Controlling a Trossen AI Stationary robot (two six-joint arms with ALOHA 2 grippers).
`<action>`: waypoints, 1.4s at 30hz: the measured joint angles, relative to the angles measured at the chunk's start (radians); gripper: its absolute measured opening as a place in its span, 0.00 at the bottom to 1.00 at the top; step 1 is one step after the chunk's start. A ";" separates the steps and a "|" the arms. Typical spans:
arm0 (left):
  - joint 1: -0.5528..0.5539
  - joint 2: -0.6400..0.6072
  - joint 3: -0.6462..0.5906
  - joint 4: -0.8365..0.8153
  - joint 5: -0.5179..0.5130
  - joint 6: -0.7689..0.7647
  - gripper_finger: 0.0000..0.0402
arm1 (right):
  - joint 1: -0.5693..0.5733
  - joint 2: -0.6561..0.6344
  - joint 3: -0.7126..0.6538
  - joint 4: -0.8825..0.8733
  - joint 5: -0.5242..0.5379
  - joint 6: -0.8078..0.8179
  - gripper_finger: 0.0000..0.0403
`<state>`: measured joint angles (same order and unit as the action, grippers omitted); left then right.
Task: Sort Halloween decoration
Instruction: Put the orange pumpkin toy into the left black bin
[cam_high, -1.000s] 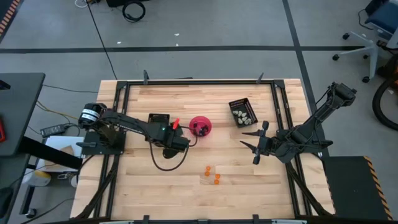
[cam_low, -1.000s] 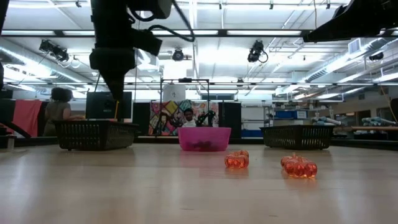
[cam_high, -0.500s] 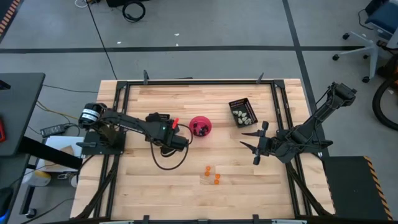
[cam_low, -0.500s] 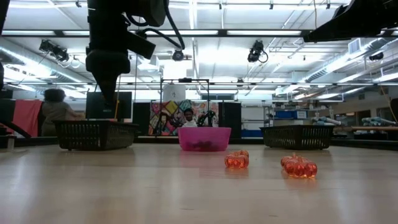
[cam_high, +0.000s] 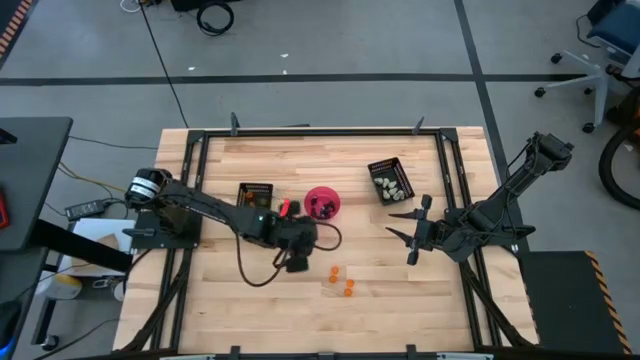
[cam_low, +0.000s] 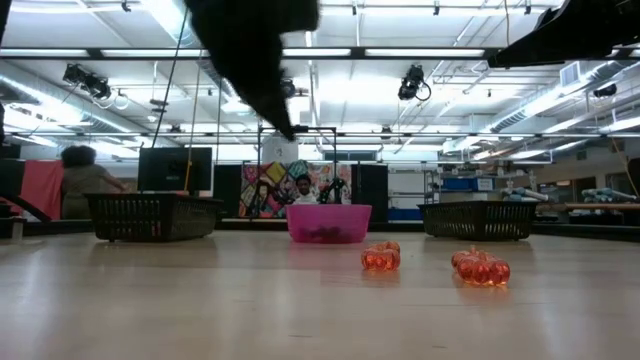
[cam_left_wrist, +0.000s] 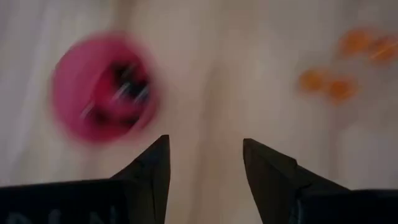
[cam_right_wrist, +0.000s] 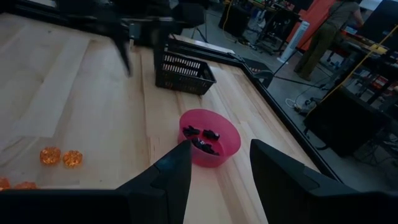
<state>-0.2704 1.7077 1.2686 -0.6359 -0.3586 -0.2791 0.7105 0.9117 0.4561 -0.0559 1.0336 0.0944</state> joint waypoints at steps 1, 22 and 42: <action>-0.005 0.011 0.001 0.062 0.025 0.016 0.43 | 0.000 0.000 0.000 0.000 0.000 0.000 0.41; -0.088 0.374 0.000 0.675 0.088 -0.001 0.43 | 0.000 0.001 0.000 0.001 -0.001 0.000 0.41; -0.089 0.396 0.004 0.584 0.083 0.012 0.41 | 0.000 0.001 0.000 0.002 -0.003 0.000 0.41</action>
<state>-0.3597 2.1033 1.2724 -0.0515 -0.2754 -0.2668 0.7105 0.9123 0.4561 -0.0540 1.0302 0.0940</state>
